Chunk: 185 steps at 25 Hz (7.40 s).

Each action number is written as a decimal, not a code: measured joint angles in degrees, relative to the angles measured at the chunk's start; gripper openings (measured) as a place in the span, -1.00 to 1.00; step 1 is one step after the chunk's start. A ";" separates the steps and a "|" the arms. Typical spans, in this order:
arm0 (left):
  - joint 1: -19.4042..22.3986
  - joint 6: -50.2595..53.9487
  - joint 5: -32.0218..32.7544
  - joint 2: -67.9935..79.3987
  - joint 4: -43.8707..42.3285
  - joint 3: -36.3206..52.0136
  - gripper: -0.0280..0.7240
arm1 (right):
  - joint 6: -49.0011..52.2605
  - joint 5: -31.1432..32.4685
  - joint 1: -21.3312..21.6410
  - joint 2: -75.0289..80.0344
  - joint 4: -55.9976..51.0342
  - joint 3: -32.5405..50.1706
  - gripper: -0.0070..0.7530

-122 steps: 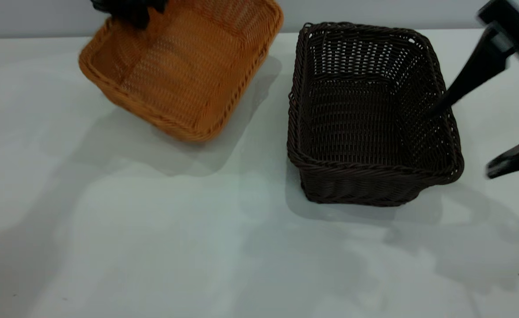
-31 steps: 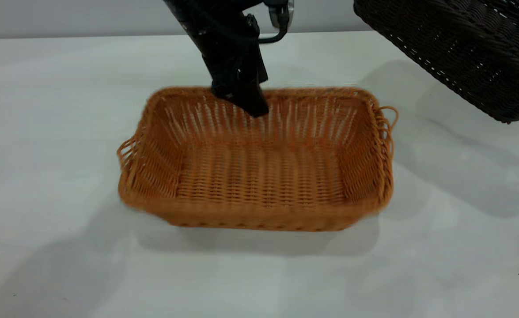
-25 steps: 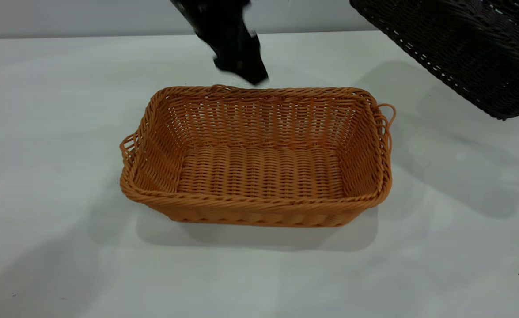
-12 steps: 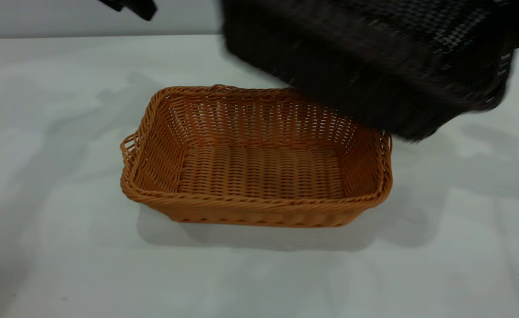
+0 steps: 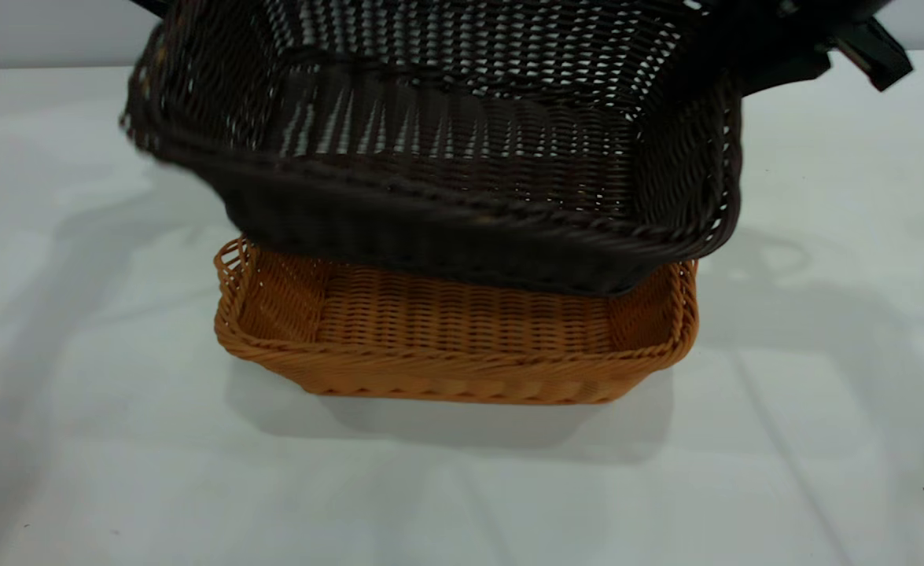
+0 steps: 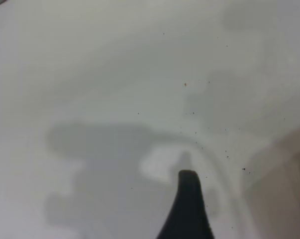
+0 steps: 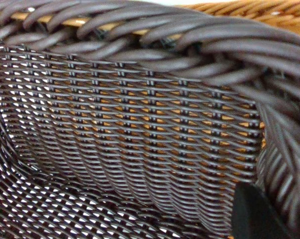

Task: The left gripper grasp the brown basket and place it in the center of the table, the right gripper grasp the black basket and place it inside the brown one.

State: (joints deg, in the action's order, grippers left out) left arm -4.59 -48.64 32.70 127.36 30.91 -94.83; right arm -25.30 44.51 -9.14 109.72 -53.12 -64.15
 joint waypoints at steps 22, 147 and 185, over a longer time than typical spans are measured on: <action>0.00 -0.12 0.02 0.00 0.00 0.00 0.49 | 0.94 -5.18 -1.04 8.85 3.01 -2.19 -0.77; 7.51 46.09 30.55 -128.37 -29.18 66.93 0.49 | 8.71 21.49 7.72 -110.59 41.39 35.89 -0.10; 4.93 46.27 30.68 -128.44 -29.18 66.93 0.49 | 24.21 19.75 7.72 -110.59 54.40 36.72 -0.35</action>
State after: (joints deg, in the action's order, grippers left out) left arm 0.35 -2.37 63.37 -1.08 1.73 -27.90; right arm -1.10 64.26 -1.42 -0.87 1.27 -27.43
